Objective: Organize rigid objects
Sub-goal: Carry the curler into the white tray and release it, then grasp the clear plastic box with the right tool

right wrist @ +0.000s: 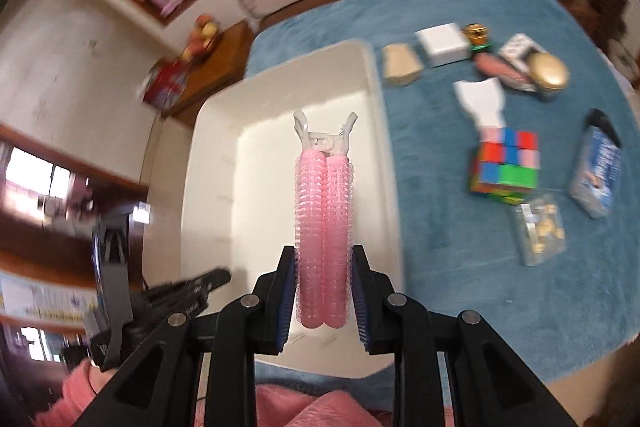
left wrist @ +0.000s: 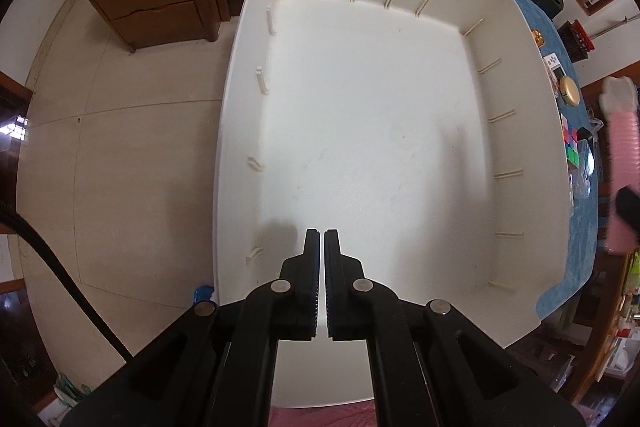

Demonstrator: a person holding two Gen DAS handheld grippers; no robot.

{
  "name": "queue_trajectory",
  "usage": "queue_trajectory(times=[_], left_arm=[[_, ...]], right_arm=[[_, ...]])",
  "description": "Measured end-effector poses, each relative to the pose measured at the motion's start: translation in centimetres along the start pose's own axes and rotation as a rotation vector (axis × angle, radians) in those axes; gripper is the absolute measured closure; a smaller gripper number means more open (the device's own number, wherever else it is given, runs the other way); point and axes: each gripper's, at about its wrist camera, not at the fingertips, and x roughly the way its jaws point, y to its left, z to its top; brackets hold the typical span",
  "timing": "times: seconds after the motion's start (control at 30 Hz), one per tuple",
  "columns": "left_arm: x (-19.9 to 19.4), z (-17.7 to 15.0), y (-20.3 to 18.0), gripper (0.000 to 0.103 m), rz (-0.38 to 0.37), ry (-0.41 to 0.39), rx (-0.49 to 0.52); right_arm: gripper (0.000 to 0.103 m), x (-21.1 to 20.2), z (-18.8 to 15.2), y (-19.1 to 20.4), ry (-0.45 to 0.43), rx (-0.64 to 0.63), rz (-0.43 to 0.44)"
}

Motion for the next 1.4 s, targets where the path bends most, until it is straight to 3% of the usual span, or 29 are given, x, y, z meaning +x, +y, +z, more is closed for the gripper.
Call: queue_trajectory(times=[0.23,0.37,0.47,0.63,0.7,0.9,1.1,1.4], left_arm=[[0.3,0.7,-0.3,0.101,0.006,-0.015,0.010],[0.4,0.8,-0.1,0.101,0.013,-0.015,0.004],[0.7,0.7,-0.2,0.101,0.008,-0.005,-0.010],[0.7,0.9,-0.3,0.101,0.005,-0.006,-0.045],[0.6,1.0,-0.3,0.101,0.005,-0.009,-0.060],[0.8,1.0,-0.6,0.101,0.013,-0.006,-0.100],[0.8,0.8,-1.2,0.101,0.025,-0.007,-0.121],[0.8,0.4,-1.8,0.101,0.053,-0.003,-0.151]], right_arm=[[0.074,3.4,-0.5,2.1,0.093,-0.085,0.011],[0.064,3.3,0.0,1.6,0.073,-0.088,-0.006],[0.062,2.7,0.3,0.4,0.024,-0.085,-0.022],[0.059,1.0,0.4,-2.8,-0.064,-0.072,-0.093],[0.052,0.4,0.4,-4.5,-0.092,-0.051,-0.125],[0.045,-0.7,0.1,-9.6,-0.107,0.043,-0.204],[0.038,-0.6,-0.4,-14.2,-0.082,0.134,-0.261],[0.037,2.3,-1.1,-18.1,0.037,0.205,-0.252]])
